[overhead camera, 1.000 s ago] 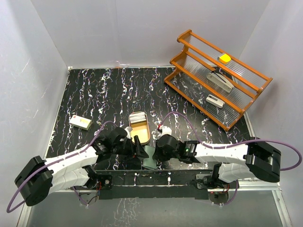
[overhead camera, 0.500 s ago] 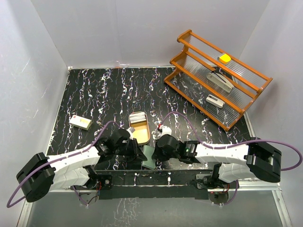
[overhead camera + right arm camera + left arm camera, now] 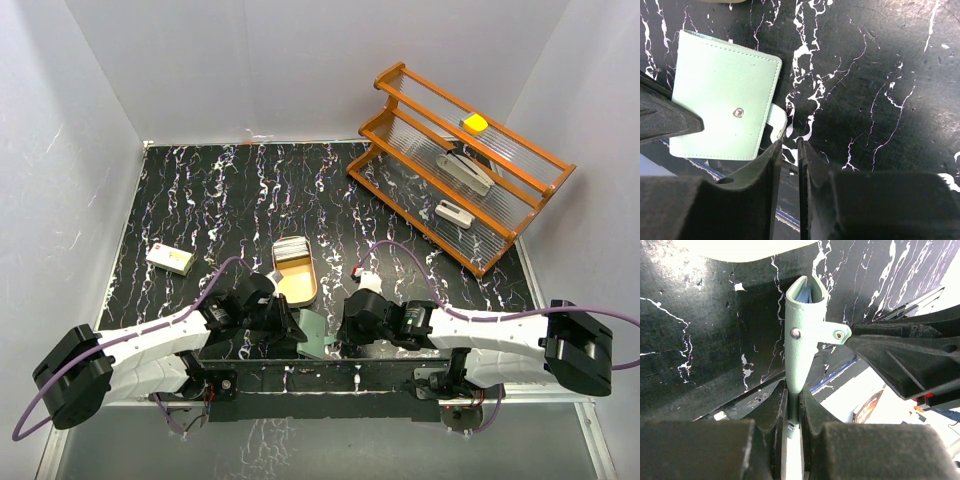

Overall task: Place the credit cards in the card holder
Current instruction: Open the card holder at the center of the board.

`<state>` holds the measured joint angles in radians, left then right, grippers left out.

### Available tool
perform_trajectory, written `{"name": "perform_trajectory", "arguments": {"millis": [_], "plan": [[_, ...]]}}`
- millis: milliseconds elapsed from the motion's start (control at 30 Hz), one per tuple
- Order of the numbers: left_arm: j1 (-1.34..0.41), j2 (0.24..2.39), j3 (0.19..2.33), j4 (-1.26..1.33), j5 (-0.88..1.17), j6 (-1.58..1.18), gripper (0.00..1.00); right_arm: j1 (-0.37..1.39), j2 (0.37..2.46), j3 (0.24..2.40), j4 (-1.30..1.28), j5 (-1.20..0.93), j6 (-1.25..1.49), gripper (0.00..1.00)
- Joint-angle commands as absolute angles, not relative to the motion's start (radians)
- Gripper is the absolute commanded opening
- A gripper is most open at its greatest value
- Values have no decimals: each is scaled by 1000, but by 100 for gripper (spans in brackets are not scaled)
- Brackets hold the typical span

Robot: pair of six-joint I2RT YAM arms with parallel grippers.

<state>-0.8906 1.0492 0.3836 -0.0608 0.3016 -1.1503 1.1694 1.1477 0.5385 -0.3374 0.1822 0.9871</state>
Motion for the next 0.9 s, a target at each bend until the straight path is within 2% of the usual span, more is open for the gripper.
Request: {"name": "perform_trajectory", "arguments": {"millis": [0,267,533,667,867], "plan": [[-893,1031,401,-78,295,-1140,0,1169,1134,536,-288,153,1024,22],[-893,1047,422,-93,293,-1133,0,1169,1171,536,-186,111,1073,39],[-894,1039,413,-88,297,-1134,0,1169,1255,590,-164,85,1072,46],[-896,1032,408,-91,299,-1135,0,1169,1290,614,-217,122,1078,46],[-896,1014,397,-98,297,-1137,0,1169,1275,624,-287,191,1067,33]]}}
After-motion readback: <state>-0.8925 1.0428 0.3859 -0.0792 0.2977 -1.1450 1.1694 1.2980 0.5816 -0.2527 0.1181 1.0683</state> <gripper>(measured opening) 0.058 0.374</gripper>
